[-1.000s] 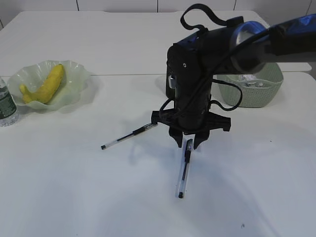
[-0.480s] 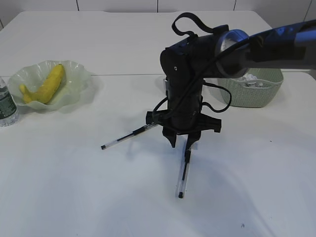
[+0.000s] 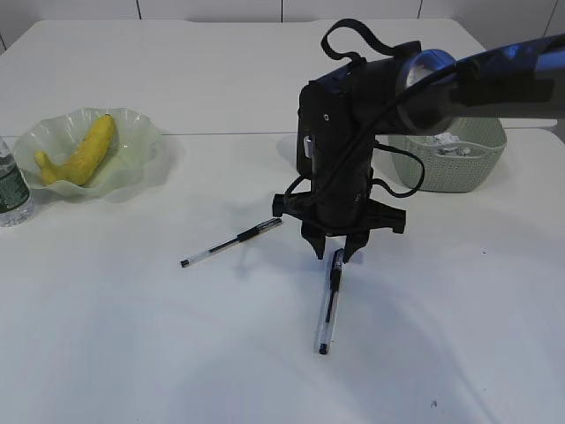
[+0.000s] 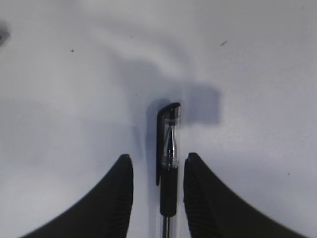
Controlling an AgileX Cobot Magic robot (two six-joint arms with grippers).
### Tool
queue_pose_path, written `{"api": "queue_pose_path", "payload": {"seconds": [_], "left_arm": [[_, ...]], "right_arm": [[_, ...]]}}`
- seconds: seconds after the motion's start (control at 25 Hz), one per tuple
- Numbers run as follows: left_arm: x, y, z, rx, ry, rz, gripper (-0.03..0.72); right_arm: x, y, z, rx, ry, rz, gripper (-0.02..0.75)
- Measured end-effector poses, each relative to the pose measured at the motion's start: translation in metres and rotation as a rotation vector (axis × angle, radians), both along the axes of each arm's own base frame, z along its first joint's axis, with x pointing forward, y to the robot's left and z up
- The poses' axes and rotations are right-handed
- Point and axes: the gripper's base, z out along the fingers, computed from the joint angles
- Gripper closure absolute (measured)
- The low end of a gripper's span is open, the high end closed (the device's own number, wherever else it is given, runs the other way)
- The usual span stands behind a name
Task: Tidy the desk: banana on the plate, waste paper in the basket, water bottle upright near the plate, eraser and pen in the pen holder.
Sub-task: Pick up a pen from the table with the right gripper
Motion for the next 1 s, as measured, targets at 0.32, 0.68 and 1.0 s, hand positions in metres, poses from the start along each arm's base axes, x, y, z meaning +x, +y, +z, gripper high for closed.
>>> {"api": "queue_pose_path", "payload": {"seconds": [0.32,0.68,1.0], "left_arm": [[0.0,0.0,0.0,0.0,0.0,0.0,0.245],[0.0,0.0,0.0,0.0,0.0,0.0,0.245],[0.0,0.0,0.0,0.0,0.0,0.0,0.245]], "right_arm": [[0.0,0.0,-0.006,-0.009,0.013,0.001,0.475],[0.0,0.0,-0.017,-0.024,0.038,0.013,0.475],[0.0,0.0,-0.025,-0.032,0.052,0.018,0.476]]}}
